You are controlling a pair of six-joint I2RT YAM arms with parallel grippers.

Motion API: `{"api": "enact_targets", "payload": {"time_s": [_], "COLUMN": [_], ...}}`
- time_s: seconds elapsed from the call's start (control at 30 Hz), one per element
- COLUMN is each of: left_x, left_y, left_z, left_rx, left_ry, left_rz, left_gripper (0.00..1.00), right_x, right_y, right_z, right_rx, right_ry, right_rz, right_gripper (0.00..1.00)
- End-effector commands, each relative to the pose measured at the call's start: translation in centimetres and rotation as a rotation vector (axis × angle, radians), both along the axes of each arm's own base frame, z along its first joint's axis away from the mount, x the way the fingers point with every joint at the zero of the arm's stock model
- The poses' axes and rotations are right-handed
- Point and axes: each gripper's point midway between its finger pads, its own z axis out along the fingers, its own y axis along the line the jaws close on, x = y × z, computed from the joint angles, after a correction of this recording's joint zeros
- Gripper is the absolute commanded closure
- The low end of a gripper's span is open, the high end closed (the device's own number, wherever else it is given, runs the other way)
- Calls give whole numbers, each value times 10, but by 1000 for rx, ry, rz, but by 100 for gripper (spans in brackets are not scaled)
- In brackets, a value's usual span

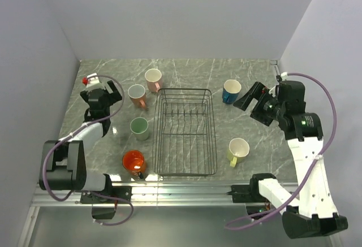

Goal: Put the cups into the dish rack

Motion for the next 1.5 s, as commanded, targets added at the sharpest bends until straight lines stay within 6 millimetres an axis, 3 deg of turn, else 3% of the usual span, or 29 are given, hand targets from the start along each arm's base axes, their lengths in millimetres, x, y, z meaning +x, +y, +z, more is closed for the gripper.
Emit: {"api": "enact_targets", "payload": {"time_s": [0.0, 0.13, 0.17, 0.27, 0.33, 0.37, 0.4, 0.43, 0.5, 0.6, 0.63, 0.73, 0.77, 0.9, 1.03, 1.13, 1.33, 1.47], "left_x": [-15, -35, -42, -45, -49, -44, -49, -46, -47, -56, -62, -72, -80, -91, -100, -108, -122, -126], "left_y": [-5, -1, 4, -8, -17, -21, -26, -29, -34, -48, -56, -66, -59, -58, -72, -81, -82, -81], "left_z": [2, 24, 22, 37, 26, 41, 38, 47, 55, 63, 71, 92, 86, 88, 91, 99, 100, 103], "left_rx": [-132, -318, -385, -443, -461, -460, -468, -473, -479, -492, -504, -499, -478, -431, -478, -511, -504, -500], "left_ry": [99, 83, 70, 69, 175, 173, 224, 225, 243, 295, 293, 264, 300, 328, 330, 301, 302, 293], "left_rz": [37, 178, 216, 152, 131, 100, 81, 69, 34, -42, -81, -132, -85, -51, -104, -139, -148, -152], "left_gripper": [1, 1, 1, 1, 1, 1, 1, 1, 1, 1, 1, 1, 1, 1, 5, 5, 5, 5], "right_x": [20, 50, 60, 89, 105, 117, 123, 138, 149, 171, 179, 197, 203, 217, 226, 223, 211, 214], "right_y": [-5, -9, -10, -13, -17, -19, -22, -30, -40, -51, -53, -57, -59, -61, -63, -65, -65, -63], "right_z": [10, 13, 6, -7, -12, -29, -35, -45, -55, -73, -69, -91, -95, -113, -140, -158, -184, -192], "right_rx": [-26, -21, -22, -39, -52, -70, -85, -122, -149, -186, -194, -222, -227, -238, -255, -275, -288, -295], "right_ry": [-12, -31, -8, 27, 45, 93, 114, 145, 188, 251, 241, 288, 285, 307, 363, 398, 440, 450], "right_rz": [-28, -89, -100, -135, -156, -161, -167, -185, -202, -223, -226, -237, -240, -239, -238, -251, -249, -232], "right_gripper": [3, 4, 4, 5, 6, 6, 6, 6, 7, 8, 9, 11, 12, 17, 26, 35, 42, 58]}}
